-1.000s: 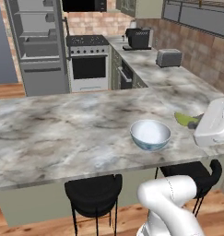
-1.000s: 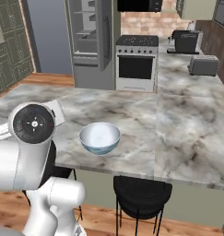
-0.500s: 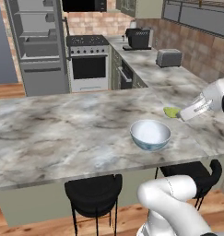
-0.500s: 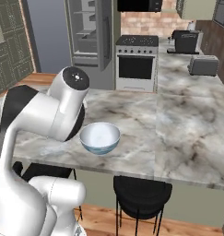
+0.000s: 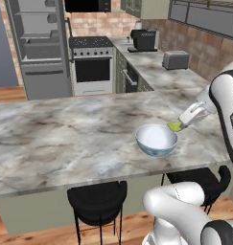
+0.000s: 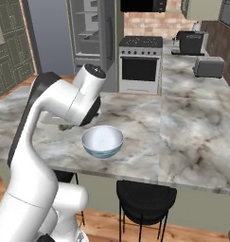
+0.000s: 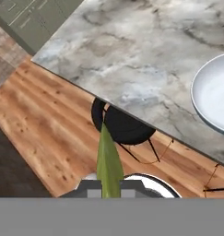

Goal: There is a bowl on the dining counter. Grab a lemon wedge from the fridge and place it in the bowl. Then get the liquor bottle and glass cup from the cabinet and place them next to the bowl.

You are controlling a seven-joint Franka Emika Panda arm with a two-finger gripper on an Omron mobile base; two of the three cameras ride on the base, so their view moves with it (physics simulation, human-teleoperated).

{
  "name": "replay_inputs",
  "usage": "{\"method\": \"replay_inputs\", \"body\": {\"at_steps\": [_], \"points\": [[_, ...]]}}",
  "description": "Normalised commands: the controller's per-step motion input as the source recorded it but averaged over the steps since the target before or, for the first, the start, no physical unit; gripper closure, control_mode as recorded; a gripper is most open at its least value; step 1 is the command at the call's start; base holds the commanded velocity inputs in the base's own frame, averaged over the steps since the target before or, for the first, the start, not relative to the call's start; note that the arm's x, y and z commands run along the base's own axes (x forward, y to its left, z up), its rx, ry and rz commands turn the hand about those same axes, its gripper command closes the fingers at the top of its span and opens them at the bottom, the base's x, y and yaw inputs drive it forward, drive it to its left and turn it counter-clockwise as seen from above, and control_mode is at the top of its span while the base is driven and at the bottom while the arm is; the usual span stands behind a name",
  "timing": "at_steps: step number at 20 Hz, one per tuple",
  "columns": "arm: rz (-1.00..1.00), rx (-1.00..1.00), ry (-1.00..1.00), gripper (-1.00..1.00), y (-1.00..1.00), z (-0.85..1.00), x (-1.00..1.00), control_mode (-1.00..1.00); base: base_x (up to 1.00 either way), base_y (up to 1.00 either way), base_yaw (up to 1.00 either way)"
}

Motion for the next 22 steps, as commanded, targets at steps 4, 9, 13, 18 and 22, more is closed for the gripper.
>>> {"method": "replay_inputs", "body": {"at_steps": [4,9,13,18,22], "points": [[-0.03,-0.04,0.13,1.0,-0.21,-0.37,0.11,-1.0,0.0,0.0,0.0],[-0.06,-0.08,0.07,1.0,-0.11,-0.27,0.25,-1.0,0.0,0.0,0.0],[-0.09,-0.06,0.12,1.0,-0.13,-0.17,0.42,-1.0,0.0,0.0,0.0],[-0.11,-0.07,0.14,1.0,-0.1,-0.15,0.5,-1.0,0.0,0.0,0.0],[-0.09,-0.07,0.12,1.0,-0.02,-0.22,0.46,-1.0,0.0,0.0,0.0]]}}
